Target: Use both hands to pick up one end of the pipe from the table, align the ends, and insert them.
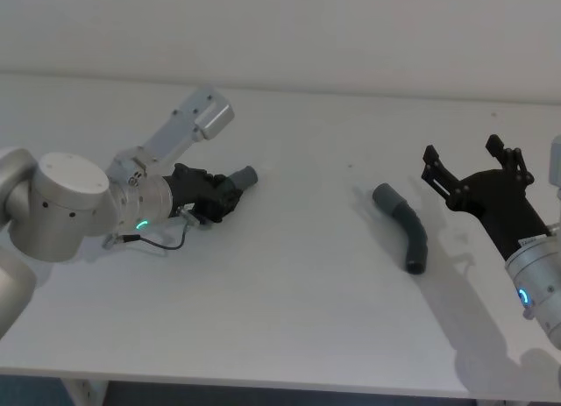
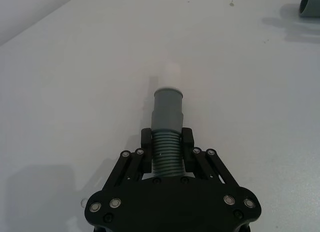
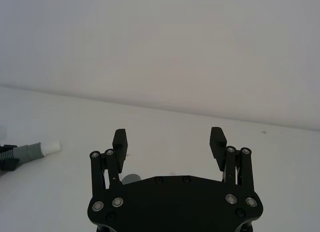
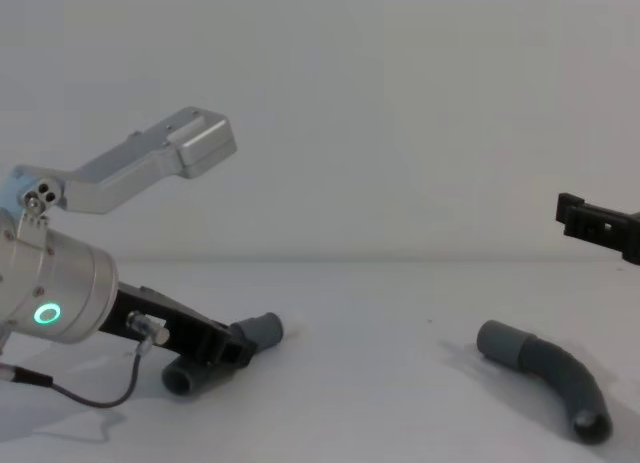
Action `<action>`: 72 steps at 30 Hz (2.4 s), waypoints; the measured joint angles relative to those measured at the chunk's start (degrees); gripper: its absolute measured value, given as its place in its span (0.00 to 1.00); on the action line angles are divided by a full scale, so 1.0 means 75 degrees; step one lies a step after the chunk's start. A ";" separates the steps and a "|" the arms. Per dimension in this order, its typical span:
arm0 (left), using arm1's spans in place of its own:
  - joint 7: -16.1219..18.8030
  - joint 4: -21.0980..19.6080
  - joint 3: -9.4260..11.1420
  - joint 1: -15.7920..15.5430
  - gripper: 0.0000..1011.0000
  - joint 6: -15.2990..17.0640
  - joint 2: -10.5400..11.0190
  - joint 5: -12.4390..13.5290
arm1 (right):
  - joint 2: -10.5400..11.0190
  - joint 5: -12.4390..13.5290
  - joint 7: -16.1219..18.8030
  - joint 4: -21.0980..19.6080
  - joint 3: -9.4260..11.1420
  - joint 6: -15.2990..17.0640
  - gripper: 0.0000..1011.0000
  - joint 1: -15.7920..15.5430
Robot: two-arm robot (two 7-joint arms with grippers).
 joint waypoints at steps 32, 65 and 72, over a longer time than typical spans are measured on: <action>-0.0010 0.0012 0.0000 -0.0002 0.33 -0.0001 -0.0007 0.0000 | 0.0277 0.0165 0.0292 -0.1008 -0.0214 0.2780 0.99 0.0181; -0.0010 0.0010 0.0001 -0.0002 0.33 -0.0001 -0.0006 0.0000 | 0.0019 -0.0070 0.0038 -0.0765 -0.0486 0.4418 0.99 0.0417; -0.0010 0.0011 0.0000 -0.0002 0.33 -0.0001 -0.0006 0.0000 | -0.0031 -0.0112 0.0096 -0.0544 -0.0495 0.4522 0.99 0.0517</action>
